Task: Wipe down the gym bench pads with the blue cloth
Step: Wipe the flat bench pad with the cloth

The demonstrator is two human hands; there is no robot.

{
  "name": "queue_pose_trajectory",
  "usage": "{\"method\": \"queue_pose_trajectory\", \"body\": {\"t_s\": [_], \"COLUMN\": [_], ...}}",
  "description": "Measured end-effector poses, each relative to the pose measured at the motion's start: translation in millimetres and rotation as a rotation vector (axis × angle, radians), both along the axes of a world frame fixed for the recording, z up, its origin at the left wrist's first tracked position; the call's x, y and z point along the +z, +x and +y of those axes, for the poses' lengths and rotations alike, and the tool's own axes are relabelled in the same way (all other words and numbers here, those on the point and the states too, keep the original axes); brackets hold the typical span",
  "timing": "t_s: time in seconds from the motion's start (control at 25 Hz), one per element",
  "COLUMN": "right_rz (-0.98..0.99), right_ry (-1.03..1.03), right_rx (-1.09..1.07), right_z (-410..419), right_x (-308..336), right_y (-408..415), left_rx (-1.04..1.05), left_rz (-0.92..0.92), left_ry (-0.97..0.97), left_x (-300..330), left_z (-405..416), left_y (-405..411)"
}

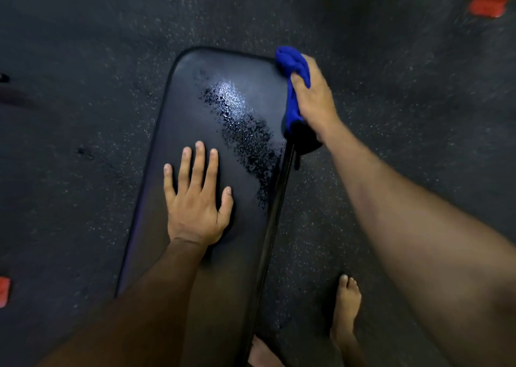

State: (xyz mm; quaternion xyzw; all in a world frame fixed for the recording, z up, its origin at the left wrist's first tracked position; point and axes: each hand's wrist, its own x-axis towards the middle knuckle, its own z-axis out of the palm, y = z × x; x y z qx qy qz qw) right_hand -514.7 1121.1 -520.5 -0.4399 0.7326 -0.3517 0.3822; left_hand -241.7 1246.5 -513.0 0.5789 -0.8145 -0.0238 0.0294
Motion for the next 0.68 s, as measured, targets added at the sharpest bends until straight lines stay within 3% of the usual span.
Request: {"method": "queue_pose_trajectory", "body": {"t_s": [0.16, 0.28, 0.44, 0.56, 0.68], "right_rz": [0.169, 0.315, 0.462, 0.506, 0.603], "right_ry": [0.115, 0.123, -0.209, -0.273, -0.207], "right_rx": [0.465, 0.622, 0.509, 0.352, 0.607], "right_z": [-58, -76, -24, 56, 135], "right_x": [13, 22, 38, 68, 59], "right_y": [-27, -19, -17, -8, 38], "left_rx": [0.003, 0.017, 0.016, 0.023, 0.013], "left_rz": [-0.008, -0.005, 0.000, -0.003, 0.003], "left_ry": [0.009, 0.024, 0.021, 0.021, 0.027], "left_x": [1, 4, 2, 3, 3], "left_z": [-1, -1, -2, -3, -3], "left_y": [2, 0, 0, 0, 1]}}
